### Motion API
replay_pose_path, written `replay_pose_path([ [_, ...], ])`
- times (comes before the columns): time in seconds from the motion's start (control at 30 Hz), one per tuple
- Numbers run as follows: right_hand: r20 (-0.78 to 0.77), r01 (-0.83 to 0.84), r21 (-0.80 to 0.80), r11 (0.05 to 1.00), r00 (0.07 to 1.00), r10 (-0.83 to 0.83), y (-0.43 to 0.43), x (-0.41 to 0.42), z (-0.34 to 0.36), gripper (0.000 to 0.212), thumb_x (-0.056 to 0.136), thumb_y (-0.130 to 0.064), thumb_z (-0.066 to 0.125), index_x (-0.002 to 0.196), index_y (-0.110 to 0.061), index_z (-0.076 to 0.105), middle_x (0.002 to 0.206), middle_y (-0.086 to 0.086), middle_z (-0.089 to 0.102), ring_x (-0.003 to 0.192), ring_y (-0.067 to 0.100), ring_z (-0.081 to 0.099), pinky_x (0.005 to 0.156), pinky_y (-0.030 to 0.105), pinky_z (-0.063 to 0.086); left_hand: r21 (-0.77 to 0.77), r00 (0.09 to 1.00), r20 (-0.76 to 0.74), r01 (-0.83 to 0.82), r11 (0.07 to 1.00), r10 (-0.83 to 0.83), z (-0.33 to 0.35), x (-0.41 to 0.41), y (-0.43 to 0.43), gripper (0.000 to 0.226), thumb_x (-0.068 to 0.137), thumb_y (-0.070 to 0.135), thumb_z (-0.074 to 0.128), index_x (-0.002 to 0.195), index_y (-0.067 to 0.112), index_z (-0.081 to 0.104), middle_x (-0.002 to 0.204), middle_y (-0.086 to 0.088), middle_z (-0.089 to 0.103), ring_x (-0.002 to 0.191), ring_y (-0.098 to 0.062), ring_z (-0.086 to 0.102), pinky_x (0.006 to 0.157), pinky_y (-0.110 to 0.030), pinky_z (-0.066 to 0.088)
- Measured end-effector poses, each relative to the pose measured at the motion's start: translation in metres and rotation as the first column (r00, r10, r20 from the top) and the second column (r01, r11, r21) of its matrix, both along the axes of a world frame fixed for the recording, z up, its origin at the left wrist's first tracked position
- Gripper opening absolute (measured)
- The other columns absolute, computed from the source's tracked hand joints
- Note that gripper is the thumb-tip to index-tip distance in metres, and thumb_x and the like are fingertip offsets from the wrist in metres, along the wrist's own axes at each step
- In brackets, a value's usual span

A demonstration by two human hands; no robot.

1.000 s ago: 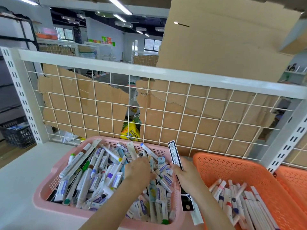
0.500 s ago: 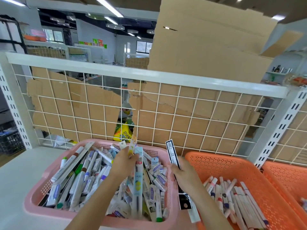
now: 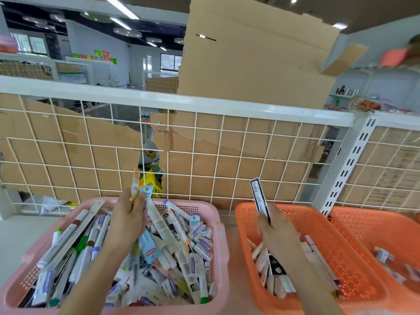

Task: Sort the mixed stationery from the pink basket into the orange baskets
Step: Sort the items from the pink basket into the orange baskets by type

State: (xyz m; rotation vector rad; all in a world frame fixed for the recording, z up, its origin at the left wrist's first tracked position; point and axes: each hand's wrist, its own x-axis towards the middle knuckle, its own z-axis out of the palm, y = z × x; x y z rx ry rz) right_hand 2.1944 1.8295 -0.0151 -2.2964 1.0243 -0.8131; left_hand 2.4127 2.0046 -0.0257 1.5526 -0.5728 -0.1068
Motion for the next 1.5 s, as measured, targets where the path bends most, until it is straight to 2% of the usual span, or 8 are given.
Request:
replay_pose_path([
  [0.1, 0.005, 0.067, -0.034, 0.997, 0.998, -0.067, -0.01, -0.031, 0.003, 0.004, 0.098, -0.016, 0.043, 0.098, -0.016, 0.046, 0.058, 0.007, 0.053, 0.046, 0.017, 0.048, 0.042, 0.026, 0.034, 0.007, 0.999, 0.024, 0.043, 0.999, -0.044, 0.001, -0.001, -0.004, 0.035, 0.099, 0.018, 0.042, 0.067, 0.02, 0.029, 0.05, 0.003, 0.025, 0.035, -0.007, 0.02, 0.036, -0.016, 0.019],
  [0.27, 0.039, 0.214, -0.068, 0.974, 0.977, -0.212, -0.017, -0.085, 0.006, 0.003, 0.096, -0.013, 0.044, 0.097, -0.014, 0.047, 0.056, 0.007, 0.051, 0.045, 0.019, 0.045, 0.044, 0.03, 0.031, 0.047, 0.989, 0.056, 0.138, 0.989, -0.14, 0.009, -0.013, -0.014, 0.03, 0.095, 0.03, 0.049, 0.071, 0.018, 0.036, 0.056, -0.002, 0.023, 0.045, -0.018, 0.02, 0.045, -0.023, 0.022],
  [0.47, 0.036, 0.364, -0.048, 0.93, 0.931, -0.363, -0.019, -0.14, 0.008, 0.008, 0.096, -0.013, 0.043, 0.089, -0.012, 0.045, 0.058, 0.012, 0.056, 0.05, 0.024, 0.053, 0.047, 0.033, 0.036, 0.084, 0.959, 0.102, 0.255, 0.963, -0.263, 0.021, -0.043, -0.042, 0.009, 0.096, 0.027, 0.048, 0.091, 0.022, 0.053, 0.054, 0.007, 0.033, 0.046, -0.011, 0.031, 0.048, -0.03, 0.025],
  [0.6, 0.043, 0.454, -0.037, 0.89, 0.891, -0.453, -0.018, -0.179, 0.007, 0.013, 0.095, -0.011, 0.045, 0.083, -0.007, 0.046, 0.06, 0.018, 0.057, 0.054, 0.032, 0.054, 0.053, 0.041, 0.04, 0.091, 0.918, -0.049, 0.396, 0.914, -0.393, 0.027, -0.081, -0.074, 0.026, 0.098, 0.028, 0.044, 0.077, 0.012, 0.046, 0.048, 0.007, 0.032, 0.038, -0.016, 0.029, 0.034, -0.021, 0.026],
  [0.7, 0.054, 0.534, -0.006, 0.845, 0.844, -0.533, -0.015, -0.214, 0.006, 0.008, 0.095, -0.012, 0.046, 0.088, -0.008, 0.047, 0.067, 0.02, 0.058, 0.062, 0.037, 0.055, 0.059, 0.042, 0.041, 0.101, 0.858, -0.086, 0.514, 0.852, -0.507, 0.031, -0.121, -0.097, 0.028, 0.099, 0.025, 0.04, 0.1, 0.0, 0.053, 0.054, -0.002, 0.032, 0.03, -0.004, 0.026, 0.03, -0.014, 0.02],
  [0.8, 0.068, 0.603, 0.005, 0.797, 0.795, -0.602, -0.013, -0.249, 0.005, 0.012, 0.095, -0.014, 0.046, 0.087, -0.005, 0.047, 0.065, 0.018, 0.058, 0.063, 0.038, 0.054, 0.062, 0.044, 0.042, 0.143, 0.835, -0.025, 0.548, 0.824, -0.55, 0.025, -0.146, -0.118, 0.039, 0.098, 0.026, 0.041, 0.1, -0.012, 0.051, 0.056, -0.009, 0.038, 0.029, -0.006, 0.027, 0.034, -0.014, 0.023],
  [0.97, 0.072, 0.683, 0.004, 0.73, 0.728, -0.682, -0.003, -0.3, 0.009, 0.012, 0.095, -0.013, 0.045, 0.084, -0.008, 0.046, 0.062, 0.011, 0.058, 0.058, 0.033, 0.053, 0.056, 0.038, 0.039, 0.159, 0.803, 0.022, 0.585, 0.796, -0.595, 0.023, -0.19, -0.142, 0.027, 0.098, 0.026, 0.041, 0.087, 0.005, 0.054, 0.06, -0.008, 0.045, 0.044, -0.015, 0.035, 0.047, -0.027, 0.025],
  [1.5, 0.051, 0.891, 0.009, 0.455, 0.454, -0.89, -0.004, -0.423, -0.006, 0.018, 0.093, -0.014, 0.042, 0.078, -0.005, 0.041, 0.064, 0.012, 0.058, 0.06, 0.035, 0.052, 0.054, 0.032, 0.037, 0.148, 0.586, 0.021, 0.799, 0.582, -0.81, 0.003, -0.319, -0.236, 0.014, 0.099, 0.019, 0.036, 0.109, 0.017, 0.046, 0.069, -0.01, 0.046, 0.034, -0.003, 0.034, 0.034, -0.014, 0.025],
])
